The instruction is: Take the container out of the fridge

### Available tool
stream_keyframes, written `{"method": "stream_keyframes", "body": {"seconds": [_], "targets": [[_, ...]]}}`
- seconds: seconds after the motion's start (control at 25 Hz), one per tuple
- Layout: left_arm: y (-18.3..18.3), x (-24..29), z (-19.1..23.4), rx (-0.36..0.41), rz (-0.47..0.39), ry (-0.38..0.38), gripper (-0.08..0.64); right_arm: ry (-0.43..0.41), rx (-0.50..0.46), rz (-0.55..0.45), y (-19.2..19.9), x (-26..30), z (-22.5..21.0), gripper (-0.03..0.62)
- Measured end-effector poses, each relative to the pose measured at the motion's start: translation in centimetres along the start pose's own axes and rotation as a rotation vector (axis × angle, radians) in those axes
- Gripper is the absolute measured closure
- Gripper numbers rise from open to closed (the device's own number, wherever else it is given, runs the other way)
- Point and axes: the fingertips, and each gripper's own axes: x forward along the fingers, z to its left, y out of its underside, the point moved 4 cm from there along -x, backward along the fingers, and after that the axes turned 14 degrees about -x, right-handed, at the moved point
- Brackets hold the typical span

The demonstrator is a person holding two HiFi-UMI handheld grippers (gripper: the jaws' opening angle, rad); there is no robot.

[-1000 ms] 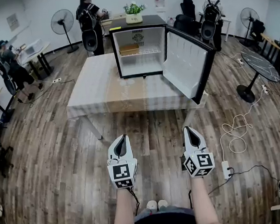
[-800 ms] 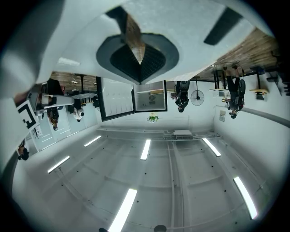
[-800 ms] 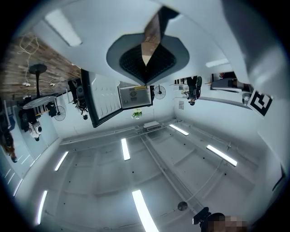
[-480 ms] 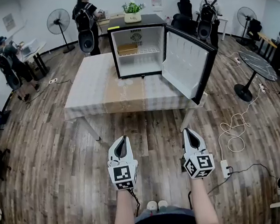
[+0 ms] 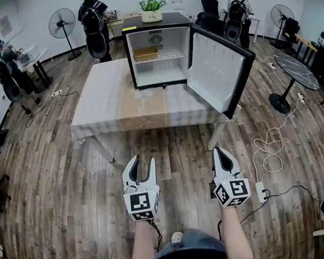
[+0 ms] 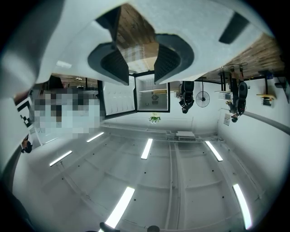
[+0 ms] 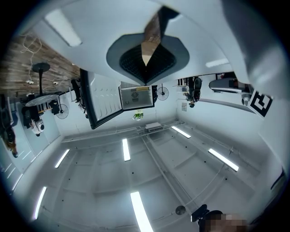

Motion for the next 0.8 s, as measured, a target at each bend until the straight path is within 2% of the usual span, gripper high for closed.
{"method": "stream_keyframes", "body": {"seconds": [0.24, 0.4, 0.8], "targets": [[-0.6, 1.2, 0.8, -0.005, -0.025, -0.002, 0.308, 0.005, 0.007, -0.006, 0.1, 1.1, -0.3, 0.583], [-0.9, 3.0, 1.4, -0.007, -0.043, -0.002, 0.273, 0.011, 0.006, -0.012, 0.3, 2.9, -1.1, 0.583], [-1.6, 11.4, 4.3, 0.018, -0.080, -0.007, 0.253, -0.012, 0.012, -0.043, 2.2, 12.2, -3.3, 0.583]]}}
